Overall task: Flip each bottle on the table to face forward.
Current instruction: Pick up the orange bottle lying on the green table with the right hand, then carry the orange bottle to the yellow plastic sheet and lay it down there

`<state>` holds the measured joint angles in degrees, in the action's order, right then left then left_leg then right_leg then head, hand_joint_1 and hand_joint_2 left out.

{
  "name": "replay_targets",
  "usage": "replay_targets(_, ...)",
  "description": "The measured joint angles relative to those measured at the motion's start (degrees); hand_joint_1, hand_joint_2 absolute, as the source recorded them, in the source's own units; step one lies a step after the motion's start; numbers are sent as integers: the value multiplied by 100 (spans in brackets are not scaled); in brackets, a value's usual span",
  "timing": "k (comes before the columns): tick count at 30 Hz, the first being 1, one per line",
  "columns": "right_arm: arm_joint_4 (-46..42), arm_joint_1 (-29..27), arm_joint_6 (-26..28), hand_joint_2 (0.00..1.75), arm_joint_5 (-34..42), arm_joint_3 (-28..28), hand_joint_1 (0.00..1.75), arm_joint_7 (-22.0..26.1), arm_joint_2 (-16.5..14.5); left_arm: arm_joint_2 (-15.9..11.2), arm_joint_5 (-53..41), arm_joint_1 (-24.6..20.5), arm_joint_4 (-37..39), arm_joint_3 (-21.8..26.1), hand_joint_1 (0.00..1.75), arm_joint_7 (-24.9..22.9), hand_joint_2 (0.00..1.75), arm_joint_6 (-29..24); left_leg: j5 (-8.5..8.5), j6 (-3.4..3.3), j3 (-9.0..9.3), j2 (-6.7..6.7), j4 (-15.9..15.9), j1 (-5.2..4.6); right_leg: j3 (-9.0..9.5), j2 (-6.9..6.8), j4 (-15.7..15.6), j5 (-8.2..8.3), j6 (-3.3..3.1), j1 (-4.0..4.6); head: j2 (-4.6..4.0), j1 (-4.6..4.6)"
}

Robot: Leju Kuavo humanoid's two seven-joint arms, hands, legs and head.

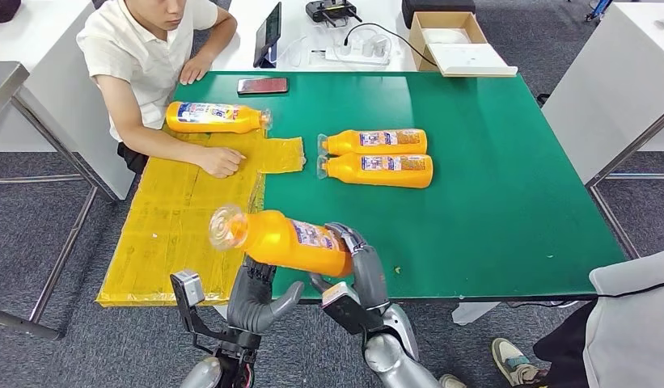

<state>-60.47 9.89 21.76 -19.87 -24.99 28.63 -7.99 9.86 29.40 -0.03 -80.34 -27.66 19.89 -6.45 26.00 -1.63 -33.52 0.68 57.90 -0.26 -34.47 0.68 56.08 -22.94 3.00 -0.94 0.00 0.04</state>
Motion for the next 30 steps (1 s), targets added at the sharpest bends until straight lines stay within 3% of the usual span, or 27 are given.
replay_targets(5, 156, 0, -79, 175, -67, -323, 175, 47, -81, 7, -1, 17, -92, 10, 0, 0, 175, -99, 0, 0, -2, 4, 0, -2, -1, -2, -1, 0, 0, -2, -1, 0)
replay_targets(14, 192, 1, -80, 175, -73, -389, 175, 49, -103, 8, 4, 24, -107, 13, 0, 1, 175, -126, 0, 0, -3, 5, 0, -2, -2, -2, -2, 0, 0, -2, -1, 1)
replay_targets(18, 350, 9, -201, 175, -61, -746, 175, -63, -206, 97, 43, 48, -181, 74, 0, 246, 175, -678, 0, 0, -3, 2, 0, -2, -5, -2, -1, 0, 0, -1, -1, -1)
replay_targets(19, 402, 15, -219, 175, -40, -835, 175, -95, -242, 126, 57, 63, -216, 98, 24, 293, 175, -766, 0, 0, -3, 1, 0, -1, -6, -2, -1, 0, 0, -1, -1, -1)
replay_targets(21, 461, 29, -222, 175, -21, -894, 175, -102, -276, 144, 72, 84, -247, 120, 111, 303, 175, -785, 0, 0, -3, 0, 0, -1, -7, -2, -1, 0, 0, -1, 0, -1)
replay_targets(22, 479, 38, -228, 175, -9, -909, 164, -102, -284, 146, 84, 86, -248, 125, 154, 304, 175, -771, 0, 0, -3, 0, 0, -1, -7, -1, -1, 0, 0, -1, 0, -1)
replay_targets(23, 497, 48, -237, 175, 13, -926, 120, -97, -291, 148, 108, 86, -248, 128, 175, 305, 175, -743, 0, 0, -3, 0, 0, -2, -7, -1, -1, 0, 0, -1, -1, 0)
replay_targets(25, 532, 67, -263, 175, 83, -977, 33, -54, -298, 149, 177, 80, -248, 137, 175, 309, 175, -652, 0, 0, -3, 0, 0, -2, -7, -1, -1, 0, 0, -2, -1, 0)
replay_targets(26, 549, 72, -290, 131, 123, -1012, 0, -24, -299, 150, 211, 73, -249, 144, 175, 316, 175, -614, 0, 0, -3, 0, 0, -2, -6, -2, -1, 0, 0, -2, -1, 1)
replay_targets(29, 578, 58, -424, 0, 222, -1142, 0, 18, -298, 154, 278, 45, -271, 193, 175, 382, 175, -589, 0, 0, -4, -1, 0, -2, -7, -1, -1, 0, 0, -1, -1, -1)
replay_targets(30, 581, 49, -466, 0, 247, -1181, 0, 16, -298, 156, 282, 42, -286, 215, 175, 434, 175, -595, 0, 0, -4, -1, 0, -2, -7, -1, -1, 0, 0, -1, -1, -1)
